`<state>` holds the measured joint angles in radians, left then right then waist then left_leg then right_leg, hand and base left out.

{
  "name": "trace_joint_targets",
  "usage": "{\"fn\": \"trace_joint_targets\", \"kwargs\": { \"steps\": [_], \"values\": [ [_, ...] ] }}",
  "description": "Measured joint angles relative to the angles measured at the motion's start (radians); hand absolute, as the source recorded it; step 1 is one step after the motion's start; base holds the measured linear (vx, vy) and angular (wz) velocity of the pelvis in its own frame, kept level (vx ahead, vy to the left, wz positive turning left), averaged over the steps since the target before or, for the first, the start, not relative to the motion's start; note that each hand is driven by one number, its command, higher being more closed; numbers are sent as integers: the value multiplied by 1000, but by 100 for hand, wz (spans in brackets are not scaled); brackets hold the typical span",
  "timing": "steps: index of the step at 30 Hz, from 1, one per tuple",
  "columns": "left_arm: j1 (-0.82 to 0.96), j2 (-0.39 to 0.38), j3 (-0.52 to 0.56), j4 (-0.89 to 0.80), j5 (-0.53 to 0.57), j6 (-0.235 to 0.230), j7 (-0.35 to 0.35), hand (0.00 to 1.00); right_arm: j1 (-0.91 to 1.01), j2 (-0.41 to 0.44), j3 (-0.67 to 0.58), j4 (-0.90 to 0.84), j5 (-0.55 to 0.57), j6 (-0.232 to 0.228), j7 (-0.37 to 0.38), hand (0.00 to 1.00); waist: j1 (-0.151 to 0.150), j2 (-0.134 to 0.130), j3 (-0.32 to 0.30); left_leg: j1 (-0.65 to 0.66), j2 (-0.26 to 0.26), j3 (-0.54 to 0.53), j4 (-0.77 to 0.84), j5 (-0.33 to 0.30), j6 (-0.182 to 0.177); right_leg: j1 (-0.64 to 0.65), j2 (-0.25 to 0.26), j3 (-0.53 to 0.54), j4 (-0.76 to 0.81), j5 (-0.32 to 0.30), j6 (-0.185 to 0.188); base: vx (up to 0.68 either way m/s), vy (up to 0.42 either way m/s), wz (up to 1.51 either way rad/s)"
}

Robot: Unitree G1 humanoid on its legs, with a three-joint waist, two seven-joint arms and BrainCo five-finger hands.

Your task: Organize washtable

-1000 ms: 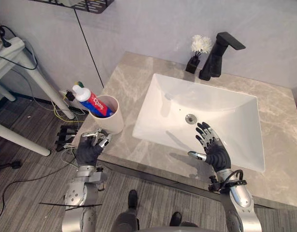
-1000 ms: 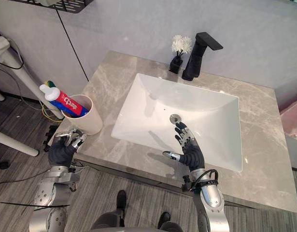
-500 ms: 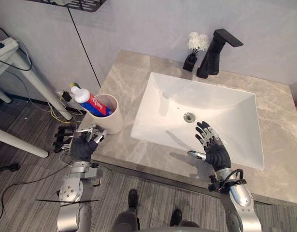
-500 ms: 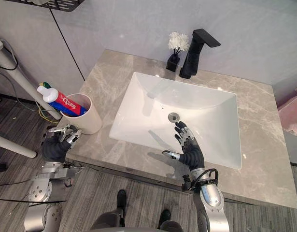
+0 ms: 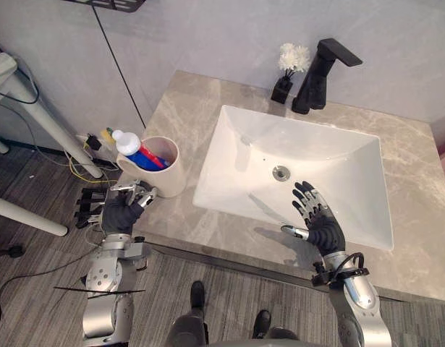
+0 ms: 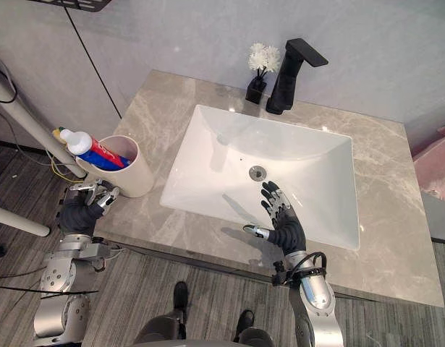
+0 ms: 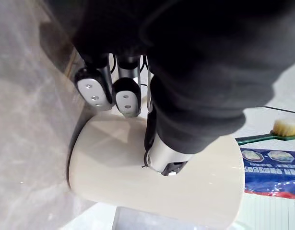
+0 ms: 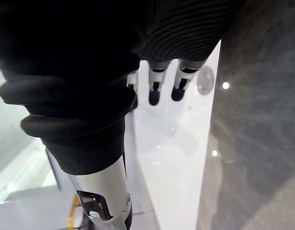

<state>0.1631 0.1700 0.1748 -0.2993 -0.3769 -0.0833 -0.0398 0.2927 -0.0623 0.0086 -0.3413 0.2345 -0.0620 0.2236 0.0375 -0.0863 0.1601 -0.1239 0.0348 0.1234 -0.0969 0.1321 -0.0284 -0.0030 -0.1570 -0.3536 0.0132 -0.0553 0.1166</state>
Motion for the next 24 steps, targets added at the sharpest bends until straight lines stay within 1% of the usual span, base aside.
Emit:
{"fn": "trace_joint_targets", "kwargs": {
  "steps": [4,7,8,12,20,24],
  "values": [
    [-40,1,-23,6,0,2,1,100,0,0,2,0,0,0,0,0,-6,0,0,0,-1,3,0,0,1,-1,-1,2,0,2,0,0,0,0],
    [-61,1,-28,29,0,2,5,100,-2,0,10,0,1,0,0,0,-22,-1,0,0,0,6,0,-1,1,-3,-1,4,0,4,-1,-2,3,-2],
    [-70,2,-37,36,0,2,20,100,-1,-1,13,0,1,0,0,0,-22,-1,0,0,0,11,0,-2,2,-4,-1,7,-2,5,-2,-6,13,-9],
    [-87,2,-67,37,-3,2,42,100,-4,-7,23,-4,1,0,-2,0,-23,-1,1,-3,1,24,0,-11,0,-19,-1,29,-6,12,-5,0,19,-15],
    [-148,3,-67,68,-3,-1,67,100,0,-7,31,-16,3,-1,-4,0,-25,-16,13,-6,0,30,0,-10,1,-22,-1,31,-9,14,-4,1,3,-1],
    [-167,3,-66,69,0,-1,89,100,-1,-7,31,-22,3,-4,-4,0,-25,-16,13,-16,0,30,0,-9,2,-31,-1,30,-11,15,-3,8,2,0]
  ]
}}
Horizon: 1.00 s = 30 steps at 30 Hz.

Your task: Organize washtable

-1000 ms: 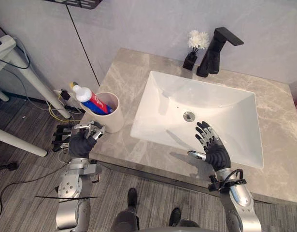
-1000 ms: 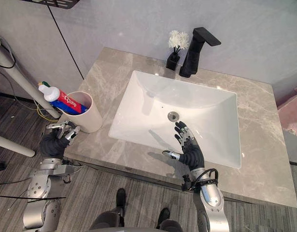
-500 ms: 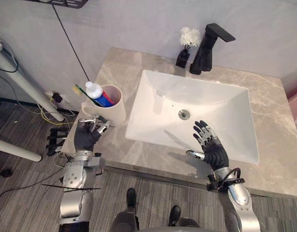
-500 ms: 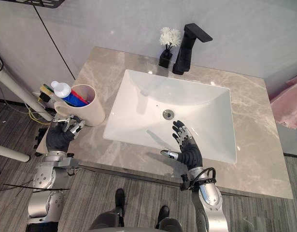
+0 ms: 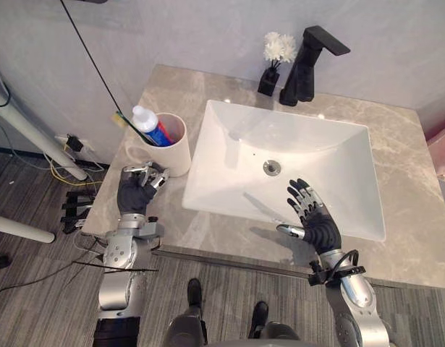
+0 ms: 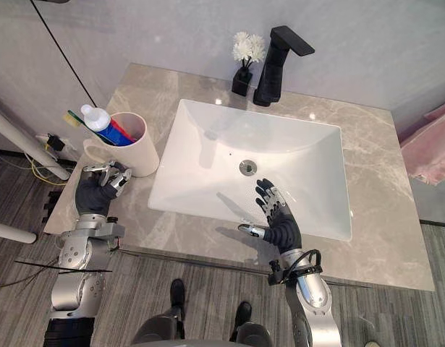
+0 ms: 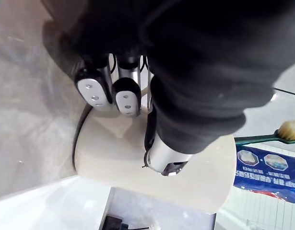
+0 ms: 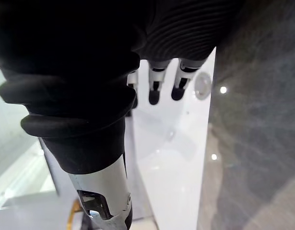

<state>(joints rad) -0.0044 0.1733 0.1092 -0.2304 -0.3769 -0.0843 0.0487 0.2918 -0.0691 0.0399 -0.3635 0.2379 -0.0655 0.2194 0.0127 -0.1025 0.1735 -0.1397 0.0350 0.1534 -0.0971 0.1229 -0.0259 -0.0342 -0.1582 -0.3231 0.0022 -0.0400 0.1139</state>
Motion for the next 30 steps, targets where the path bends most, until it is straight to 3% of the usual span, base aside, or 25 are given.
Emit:
{"fn": "trace_joint_targets", "kwargs": {
  "steps": [30],
  "values": [
    [-349,54,-36,229,69,22,172,100,-2,-16,57,-25,5,-43,-43,0,-23,-15,32,-24,3,35,0,-4,-1,-40,0,20,-1,32,-5,5,10,-3]
  ]
}}
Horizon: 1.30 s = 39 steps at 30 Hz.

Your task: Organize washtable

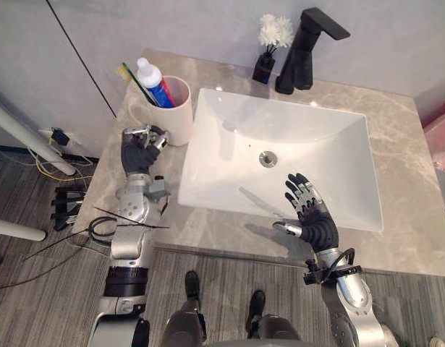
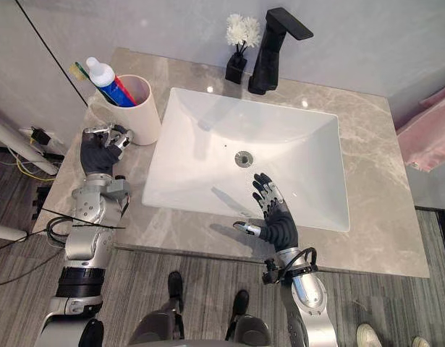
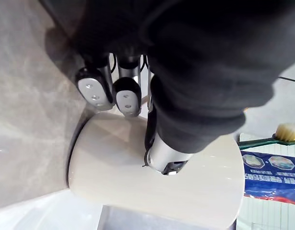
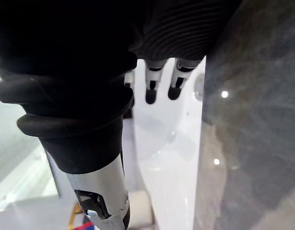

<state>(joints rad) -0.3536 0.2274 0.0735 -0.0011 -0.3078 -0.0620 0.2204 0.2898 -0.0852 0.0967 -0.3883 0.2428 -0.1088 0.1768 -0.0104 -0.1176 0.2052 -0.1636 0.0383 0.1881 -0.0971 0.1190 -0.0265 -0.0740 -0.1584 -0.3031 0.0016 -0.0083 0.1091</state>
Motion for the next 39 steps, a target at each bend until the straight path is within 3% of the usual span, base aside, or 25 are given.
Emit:
{"fn": "trace_joint_targets", "kwargs": {
  "steps": [9,16,24,39],
  "values": [
    [-122,36,-7,87,-1,8,25,100,8,-4,1,-25,4,-6,-3,0,-8,-1,15,-9,0,8,1,3,5,-12,0,7,0,4,1,5,7,-3],
    [-233,106,-45,173,-5,15,46,100,12,-5,23,-31,5,-23,-5,0,-29,-12,30,-12,4,16,1,6,10,-21,5,6,-6,30,-10,20,19,-7],
    [-376,187,-65,289,-36,18,67,100,33,-16,30,-54,5,-41,-20,0,-32,-17,50,-16,10,39,1,2,16,-36,8,6,-8,42,-16,-7,19,-9],
    [-457,283,-59,418,-78,21,67,100,70,-33,22,-64,24,-61,-24,0,-32,-11,54,-20,11,21,1,11,15,-30,13,-13,-8,42,-16,16,8,3]
  ]
}}
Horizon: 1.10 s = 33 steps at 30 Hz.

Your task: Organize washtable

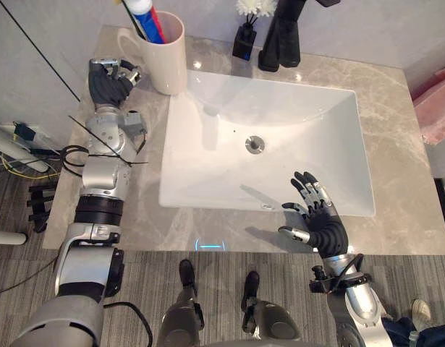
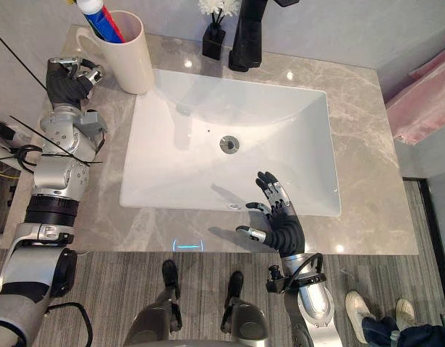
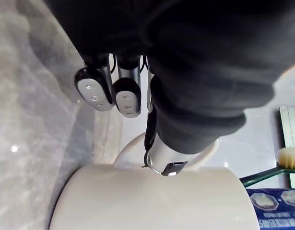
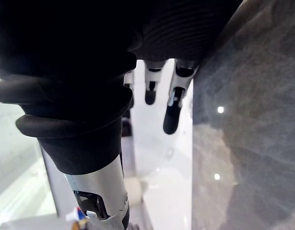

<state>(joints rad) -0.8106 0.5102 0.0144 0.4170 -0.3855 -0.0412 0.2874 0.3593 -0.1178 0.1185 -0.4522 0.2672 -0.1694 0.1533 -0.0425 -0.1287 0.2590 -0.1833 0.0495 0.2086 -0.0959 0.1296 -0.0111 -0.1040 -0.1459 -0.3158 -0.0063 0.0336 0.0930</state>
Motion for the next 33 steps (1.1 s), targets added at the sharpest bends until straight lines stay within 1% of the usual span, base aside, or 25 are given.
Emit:
{"fn": "trace_joint_targets", "kwargs": {
  "steps": [2,8,11,15,19,22,25,26,27,28,29,30,31,33],
  "values": [
    [-5,7,1,24,0,0,-1,100,1,0,-2,2,0,0,0,0,0,0,0,0,0,-8,0,2,0,5,1,-12,0,0,0,5,12,11],
    [-5,28,8,25,0,0,-3,100,2,-1,-3,5,10,0,0,0,3,0,0,0,0,-13,0,5,0,7,1,-14,0,0,-1,-2,7,3],
    [-5,28,28,30,-1,0,-3,100,2,-10,-3,6,10,1,0,0,2,0,0,1,0,-12,-1,5,0,7,1,-13,0,0,-1,0,0,0],
    [-5,28,28,67,-1,0,-4,100,3,-10,-2,13,11,1,0,0,2,0,0,5,1,-11,-1,6,0,11,2,-13,1,-1,-1,0,0,0],
    [20,22,32,40,-8,0,-4,100,3,-9,-1,22,18,0,0,0,4,0,0,10,0,-11,-1,8,1,15,1,-13,1,-1,-1,0,0,0],
    [140,-19,60,-106,-18,-4,-4,100,3,-8,-2,28,17,1,0,0,5,1,-1,18,0,-13,-1,8,0,24,1,-14,1,-6,-8,11,5,1],
    [351,-131,108,-306,-17,-26,-7,100,3,-3,-10,40,15,3,0,0,11,11,-5,35,-2,-16,-1,8,0,42,0,-17,2,-18,-18,32,16,5],
    [430,-180,118,-384,-16,-36,-18,100,3,10,-30,42,14,6,0,0,21,19,-9,38,-6,-18,-2,8,0,47,-5,-22,3,-27,-10,32,18,10],
    [508,-227,122,-438,-15,-43,-29,100,2,23,-60,45,13,14,-1,0,31,37,-21,41,-9,-21,-2,8,0,51,-8,-26,5,-32,-8,24,14,12],
    [549,-251,125,-463,-15,-45,-36,100,1,27,-76,45,10,20,-1,0,34,49,-28,42,-10,-23,-2,8,0,53,-10,-30,5,-32,-7,30,21,14],
    [609,-284,135,-494,-15,-45,-49,100,-1,32,-102,48,6,23,-2,0,35,67,-38,47,-14,-30,-2,8,0,63,-13,-36,5,-33,-4,32,29,17],
    [697,-325,153,-524,-15,-46,-63,0,-6,33,-135,72,5,23,-2,0,37,90,-53,62,-16,-34,-2,8,0,81,-15,-40,4,-34,-3,22,33,15],
    [730,-337,160,-538,-15,-47,-69,0,-9,35,-149,80,3,24,-3,0,40,97,-57,70,-16,-35,-4,7,0,86,-15,-40,4,-35,-1,-18,23,8],
    [843,-374,176,-597,-18,-55,-104,0,-11,47,-202,107,-3,27,-12,0,58,112,-84,79,-15,-40,-7,6,-1,95,-14,-42,4,-48,4,-36,3,7]
  ]
}}
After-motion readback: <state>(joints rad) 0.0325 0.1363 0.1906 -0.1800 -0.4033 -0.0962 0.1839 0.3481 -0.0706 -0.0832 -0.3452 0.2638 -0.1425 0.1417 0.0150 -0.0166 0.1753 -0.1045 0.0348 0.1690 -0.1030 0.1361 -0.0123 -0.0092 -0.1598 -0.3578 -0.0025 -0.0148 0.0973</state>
